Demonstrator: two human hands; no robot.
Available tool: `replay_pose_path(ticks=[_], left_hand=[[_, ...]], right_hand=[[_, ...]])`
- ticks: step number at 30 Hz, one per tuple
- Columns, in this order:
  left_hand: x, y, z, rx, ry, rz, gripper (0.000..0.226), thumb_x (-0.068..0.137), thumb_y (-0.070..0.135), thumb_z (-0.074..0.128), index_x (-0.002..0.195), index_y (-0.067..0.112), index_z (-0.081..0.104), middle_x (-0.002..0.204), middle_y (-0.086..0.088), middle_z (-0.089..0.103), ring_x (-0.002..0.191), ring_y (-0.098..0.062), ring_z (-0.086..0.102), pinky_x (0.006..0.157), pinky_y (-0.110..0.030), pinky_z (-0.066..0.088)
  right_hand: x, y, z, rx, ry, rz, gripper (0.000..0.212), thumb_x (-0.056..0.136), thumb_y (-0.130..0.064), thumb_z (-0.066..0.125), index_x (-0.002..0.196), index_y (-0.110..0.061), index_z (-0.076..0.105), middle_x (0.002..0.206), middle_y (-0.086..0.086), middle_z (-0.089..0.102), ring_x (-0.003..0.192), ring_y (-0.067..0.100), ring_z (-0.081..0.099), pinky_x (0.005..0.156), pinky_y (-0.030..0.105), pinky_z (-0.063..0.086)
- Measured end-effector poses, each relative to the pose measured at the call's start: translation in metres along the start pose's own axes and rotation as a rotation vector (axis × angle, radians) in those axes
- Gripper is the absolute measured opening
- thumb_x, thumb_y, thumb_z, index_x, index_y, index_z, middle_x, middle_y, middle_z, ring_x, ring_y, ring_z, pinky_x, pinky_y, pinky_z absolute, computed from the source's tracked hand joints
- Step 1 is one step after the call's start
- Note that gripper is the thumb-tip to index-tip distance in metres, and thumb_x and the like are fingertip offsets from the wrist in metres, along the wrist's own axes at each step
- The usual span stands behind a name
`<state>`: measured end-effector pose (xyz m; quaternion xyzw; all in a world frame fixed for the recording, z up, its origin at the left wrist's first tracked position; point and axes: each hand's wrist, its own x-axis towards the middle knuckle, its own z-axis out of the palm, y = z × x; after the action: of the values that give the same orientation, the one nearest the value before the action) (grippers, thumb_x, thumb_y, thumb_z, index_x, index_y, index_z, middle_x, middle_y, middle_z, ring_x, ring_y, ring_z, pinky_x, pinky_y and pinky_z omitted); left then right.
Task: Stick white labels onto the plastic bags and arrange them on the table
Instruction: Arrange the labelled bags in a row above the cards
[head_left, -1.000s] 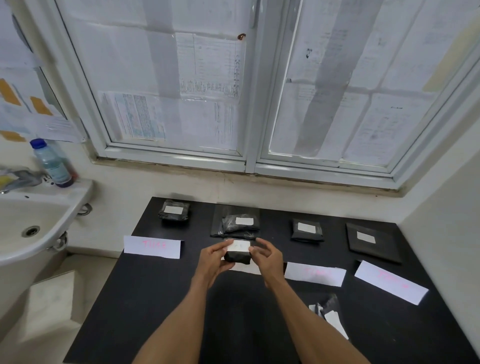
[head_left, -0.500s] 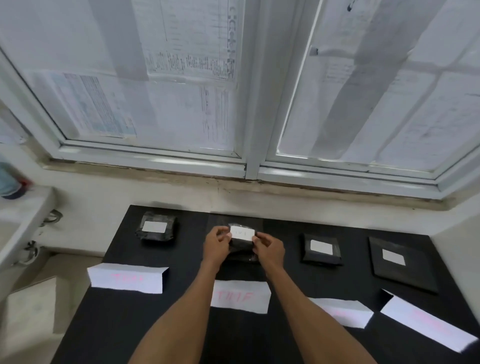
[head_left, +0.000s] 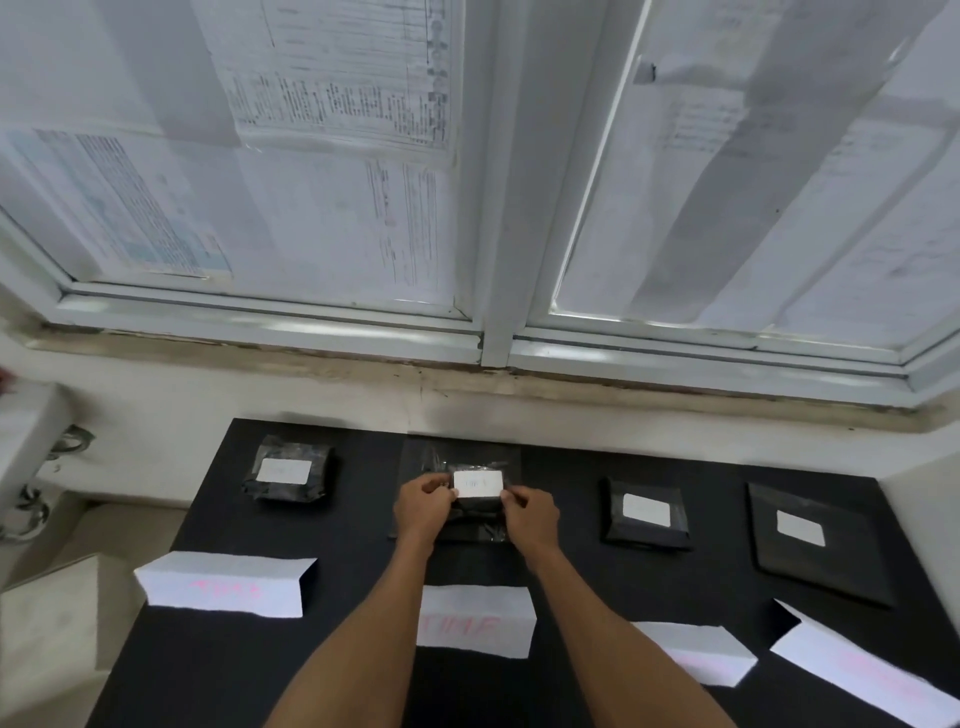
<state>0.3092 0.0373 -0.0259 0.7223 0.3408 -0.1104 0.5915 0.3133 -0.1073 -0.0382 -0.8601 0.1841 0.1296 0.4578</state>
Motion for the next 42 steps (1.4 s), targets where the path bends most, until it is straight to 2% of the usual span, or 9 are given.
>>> replay_pose_path(ticks=[7,12,15,17,19,24,30,34,42], left_hand=[[0.011,0.005,0.003,0.029,0.008,-0.003,0.034,0.079,0.010,0.060,0.109,0.021,0.072,0.107,-0.006,0.070,0.096,-0.023,0.064,0.087,-0.043,0.057],[0.007,0.004,0.003,0.089,-0.032,0.040,0.033,0.088,0.010,0.059,0.119,0.012,0.066,0.114,-0.007,0.067,0.099,-0.023,0.062,0.084,-0.034,0.055],[-0.002,0.011,-0.003,0.078,-0.055,0.068,0.035,0.090,0.012,0.059,0.124,0.009,0.060,0.111,-0.006,0.063,0.093,-0.020,0.060,0.073,-0.026,0.052],[-0.011,0.010,-0.007,0.095,-0.030,0.097,0.040,0.089,0.015,0.061,0.128,0.009,0.056,0.119,-0.009,0.062,0.100,-0.024,0.061,0.082,-0.031,0.053],[-0.023,0.007,-0.010,0.116,-0.013,0.123,0.043,0.088,0.017,0.062,0.129,0.008,0.054,0.122,-0.009,0.060,0.109,-0.027,0.058,0.091,-0.033,0.049],[-0.068,-0.010,-0.014,0.129,-0.055,0.194,0.042,0.085,0.024,0.066,0.125,0.015,0.055,0.123,-0.008,0.057,0.115,-0.027,0.055,0.097,-0.038,0.046],[-0.149,-0.054,-0.001,0.208,-0.179,0.265,0.059,0.087,0.022,0.065,0.141,0.014,0.044,0.143,-0.009,0.046,0.130,-0.026,0.045,0.106,-0.037,0.038],[-0.194,-0.091,0.012,0.260,-0.252,0.251,0.055,0.085,0.017,0.066,0.137,0.012,0.048,0.140,-0.011,0.049,0.127,-0.027,0.048,0.103,-0.033,0.039],[-0.274,-0.154,0.048,0.399,-0.562,0.127,0.051,0.085,0.017,0.066,0.133,0.013,0.052,0.137,-0.010,0.051,0.123,-0.025,0.052,0.101,-0.031,0.043]], right_hand=[[0.007,-0.007,0.009,-0.111,-0.024,-0.038,0.028,0.099,-0.016,0.043,0.103,-0.005,0.068,0.108,0.011,0.067,0.089,0.016,0.058,0.073,0.021,0.041],[0.000,-0.009,0.016,-0.034,-0.028,0.011,0.031,0.101,-0.019,0.039,0.116,-0.001,0.059,0.121,0.013,0.056,0.107,0.022,0.056,0.083,0.021,0.041],[0.001,-0.013,0.007,-0.052,-0.030,0.016,0.034,0.100,-0.021,0.039,0.093,0.002,0.063,0.111,0.021,0.060,0.097,0.030,0.058,0.076,0.023,0.036],[-0.004,-0.011,-0.003,-0.059,0.031,0.029,0.038,0.100,-0.023,0.038,0.079,-0.001,0.062,0.101,0.024,0.064,0.088,0.031,0.059,0.071,0.025,0.034],[-0.014,-0.005,-0.015,-0.079,0.086,0.037,0.042,0.100,-0.025,0.039,0.082,0.004,0.064,0.099,0.024,0.064,0.091,0.033,0.060,0.071,0.027,0.035],[-0.060,0.019,-0.045,-0.103,0.100,0.007,0.034,0.099,-0.024,0.044,0.090,0.002,0.063,0.099,0.021,0.065,0.097,0.035,0.060,0.071,0.027,0.035],[-0.143,0.065,-0.088,-0.089,0.173,0.048,0.030,0.097,-0.022,0.047,0.114,-0.002,0.064,0.119,0.016,0.064,0.113,0.032,0.056,0.092,0.030,0.041],[-0.194,0.106,-0.108,-0.058,0.234,0.096,0.030,0.096,-0.022,0.049,0.115,-0.004,0.065,0.121,0.014,0.064,0.115,0.031,0.055,0.095,0.032,0.040],[-0.287,0.190,-0.150,-0.058,0.307,0.228,0.027,0.094,-0.020,0.051,0.111,-0.007,0.067,0.119,0.015,0.064,0.113,0.033,0.057,0.092,0.031,0.042]])
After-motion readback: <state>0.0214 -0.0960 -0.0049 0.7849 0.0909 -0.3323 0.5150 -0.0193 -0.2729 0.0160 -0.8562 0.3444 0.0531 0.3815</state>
